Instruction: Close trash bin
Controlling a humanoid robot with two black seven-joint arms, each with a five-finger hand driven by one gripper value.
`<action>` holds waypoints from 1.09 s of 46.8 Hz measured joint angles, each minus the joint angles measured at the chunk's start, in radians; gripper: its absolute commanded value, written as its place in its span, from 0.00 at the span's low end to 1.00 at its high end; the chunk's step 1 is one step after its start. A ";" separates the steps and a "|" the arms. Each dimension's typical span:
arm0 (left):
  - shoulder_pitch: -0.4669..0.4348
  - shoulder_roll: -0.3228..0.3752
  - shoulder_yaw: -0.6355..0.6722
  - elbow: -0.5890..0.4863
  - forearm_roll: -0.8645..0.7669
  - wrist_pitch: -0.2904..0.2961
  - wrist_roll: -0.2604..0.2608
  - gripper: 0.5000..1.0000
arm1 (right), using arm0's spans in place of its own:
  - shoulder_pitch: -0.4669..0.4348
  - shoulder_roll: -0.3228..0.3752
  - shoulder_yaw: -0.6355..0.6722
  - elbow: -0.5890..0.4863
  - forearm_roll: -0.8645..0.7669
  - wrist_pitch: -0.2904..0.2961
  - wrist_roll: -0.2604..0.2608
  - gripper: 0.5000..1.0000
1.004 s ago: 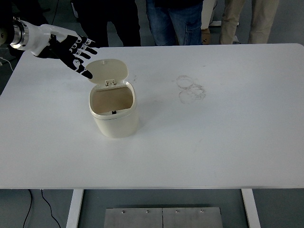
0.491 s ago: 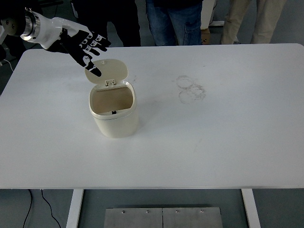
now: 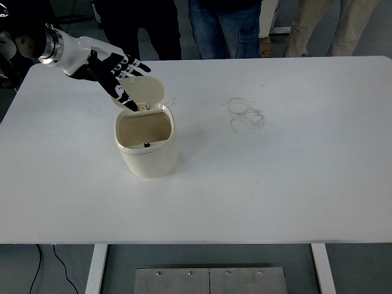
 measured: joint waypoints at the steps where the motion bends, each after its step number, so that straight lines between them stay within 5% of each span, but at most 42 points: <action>1: 0.000 0.000 0.000 -0.001 0.000 0.000 0.000 1.00 | 0.000 0.000 0.000 0.000 0.000 0.000 0.000 0.98; 51: 0.000 -0.019 0.009 -0.068 0.000 -0.001 0.037 1.00 | 0.000 0.000 0.000 0.000 0.000 0.000 0.000 0.98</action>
